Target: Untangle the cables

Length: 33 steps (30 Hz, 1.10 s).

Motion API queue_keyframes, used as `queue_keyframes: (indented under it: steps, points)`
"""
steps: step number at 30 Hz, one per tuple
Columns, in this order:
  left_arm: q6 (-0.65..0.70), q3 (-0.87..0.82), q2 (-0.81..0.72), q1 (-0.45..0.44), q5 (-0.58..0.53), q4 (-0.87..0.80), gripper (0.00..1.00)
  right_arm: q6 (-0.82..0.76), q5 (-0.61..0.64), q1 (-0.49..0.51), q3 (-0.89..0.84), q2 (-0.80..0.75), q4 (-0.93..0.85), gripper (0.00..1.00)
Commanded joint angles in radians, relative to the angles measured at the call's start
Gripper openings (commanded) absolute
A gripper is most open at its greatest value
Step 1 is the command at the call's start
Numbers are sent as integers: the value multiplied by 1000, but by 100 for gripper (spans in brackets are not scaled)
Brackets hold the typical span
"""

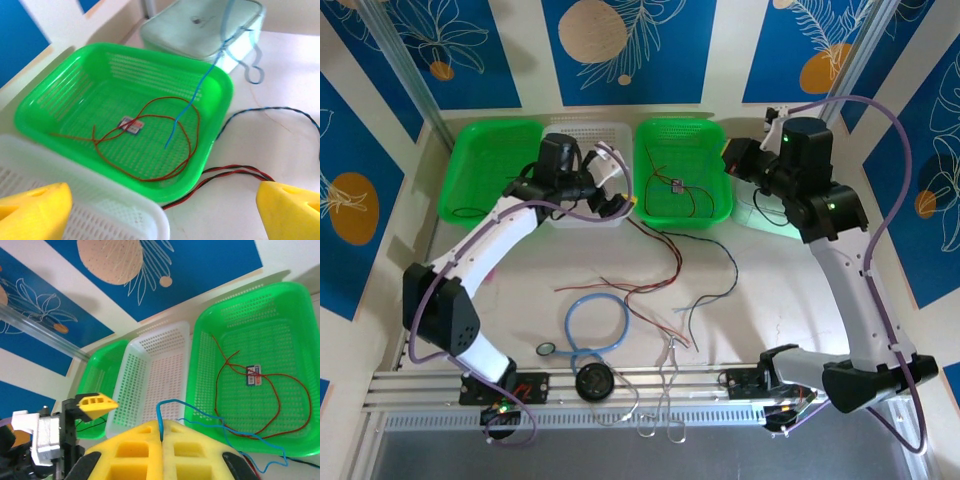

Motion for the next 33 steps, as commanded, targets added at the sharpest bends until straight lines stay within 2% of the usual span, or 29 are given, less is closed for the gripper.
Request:
queue_keyframes:
  steps: [1, 4, 9, 14, 21, 22, 24, 25, 26, 27, 29, 31, 33]
  points:
    - [152, 13, 21, -35, 85, 44, 94, 17, -21, 28, 49, 14, 18, 0]
    - [158, -4, 29, -51, 80, 94, 96, 22, -22, 50, 57, 19, 21, 0]
    - [205, 13, 59, -71, 66, 86, 97, 20, -30, 76, 63, 31, 19, 0]
    - [183, 13, 83, -77, 63, 143, 97, 14, -37, 90, 75, 44, 17, 0]
    - [128, 62, 163, -106, 52, 156, 91, 16, -53, 106, 94, 61, 19, 0]
    - [109, 70, 178, -107, 29, 159, 88, 14, -54, 107, 99, 62, 19, 0]
    - [36, 120, 226, -105, -38, 122, 71, 11, -55, 111, 107, 64, 15, 0]
    - [36, 156, 250, -107, -45, 69, 57, 8, -55, 111, 109, 64, 14, 0]
    - [28, 191, 272, -108, -45, 18, 37, 5, -52, 111, 110, 62, 12, 0]
    - [13, 211, 287, -108, -47, -14, 25, 1, -48, 111, 112, 61, 8, 0]
    - [-7, 204, 285, -107, -56, -17, 8, -17, -30, 108, 116, 56, -5, 0]
    - [-5, 160, 258, -108, -81, 9, 1, -36, 18, 101, 117, 46, -21, 0]
    - [10, 96, 211, -108, -120, 38, 0, -23, 119, 83, 109, 27, -43, 0]
